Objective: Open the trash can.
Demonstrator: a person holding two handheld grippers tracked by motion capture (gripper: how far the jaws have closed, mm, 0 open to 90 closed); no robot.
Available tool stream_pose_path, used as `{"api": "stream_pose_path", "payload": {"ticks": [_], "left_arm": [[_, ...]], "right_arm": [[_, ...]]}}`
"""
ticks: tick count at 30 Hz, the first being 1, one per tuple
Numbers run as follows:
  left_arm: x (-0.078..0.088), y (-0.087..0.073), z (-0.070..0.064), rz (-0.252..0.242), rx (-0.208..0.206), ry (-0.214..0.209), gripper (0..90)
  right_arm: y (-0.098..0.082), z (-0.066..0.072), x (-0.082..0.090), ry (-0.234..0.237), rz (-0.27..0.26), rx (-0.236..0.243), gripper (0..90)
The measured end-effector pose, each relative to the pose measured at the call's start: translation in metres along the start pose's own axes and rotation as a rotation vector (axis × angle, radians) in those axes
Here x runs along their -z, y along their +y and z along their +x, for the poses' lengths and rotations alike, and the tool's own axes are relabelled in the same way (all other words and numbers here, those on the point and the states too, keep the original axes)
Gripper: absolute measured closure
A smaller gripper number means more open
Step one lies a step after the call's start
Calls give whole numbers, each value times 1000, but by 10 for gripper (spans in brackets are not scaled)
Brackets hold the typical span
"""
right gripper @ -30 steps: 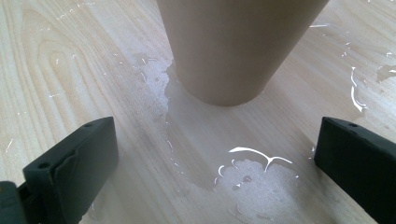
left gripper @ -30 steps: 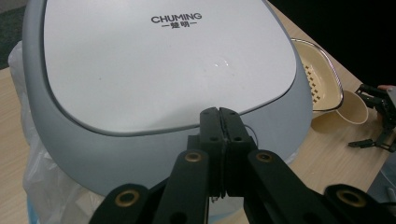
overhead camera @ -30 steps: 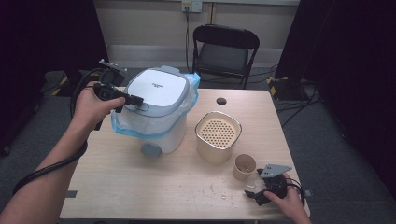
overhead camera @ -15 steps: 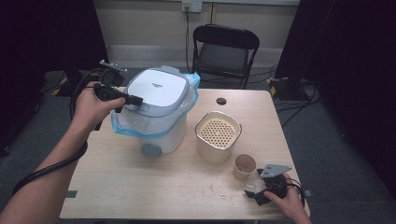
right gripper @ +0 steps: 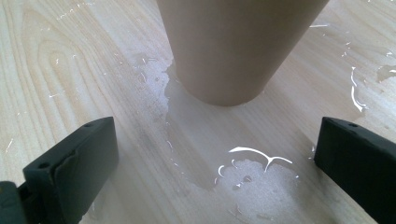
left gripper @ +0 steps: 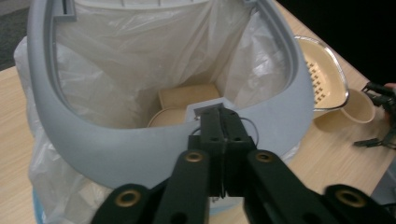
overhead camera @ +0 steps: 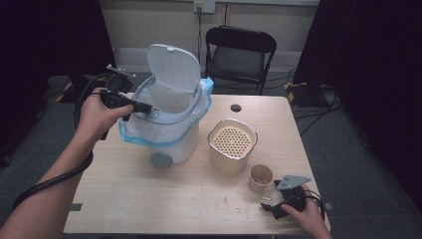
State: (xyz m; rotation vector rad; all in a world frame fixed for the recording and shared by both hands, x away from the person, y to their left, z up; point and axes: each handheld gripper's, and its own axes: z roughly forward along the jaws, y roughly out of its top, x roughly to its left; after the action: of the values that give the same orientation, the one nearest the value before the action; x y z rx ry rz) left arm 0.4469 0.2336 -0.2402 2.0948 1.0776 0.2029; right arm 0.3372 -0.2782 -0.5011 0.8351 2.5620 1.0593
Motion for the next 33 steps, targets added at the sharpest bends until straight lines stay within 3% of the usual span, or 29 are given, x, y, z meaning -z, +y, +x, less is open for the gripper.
{"api": "stream_pose_path", "payload": {"ticks": [4, 9, 15, 23, 33], "left_arm": [[2, -4, -2, -24, -8, -24, 794], [7, -11, -6, -51, -5, -89, 724], [6, -19, -12, -50, -23, -109, 656], [3, -29, -15, -68, -83, -136, 547], [-1, -39, -21, -85, -83, -168, 394]], "right_arm": [[0, 0, 0, 1, 0, 0, 0], [0, 0, 0, 1, 2, 0, 0], [0, 0, 0, 1, 2, 0, 0], [0, 0, 0, 1, 2, 1, 0], [0, 0, 0, 1, 2, 0, 0]]}}
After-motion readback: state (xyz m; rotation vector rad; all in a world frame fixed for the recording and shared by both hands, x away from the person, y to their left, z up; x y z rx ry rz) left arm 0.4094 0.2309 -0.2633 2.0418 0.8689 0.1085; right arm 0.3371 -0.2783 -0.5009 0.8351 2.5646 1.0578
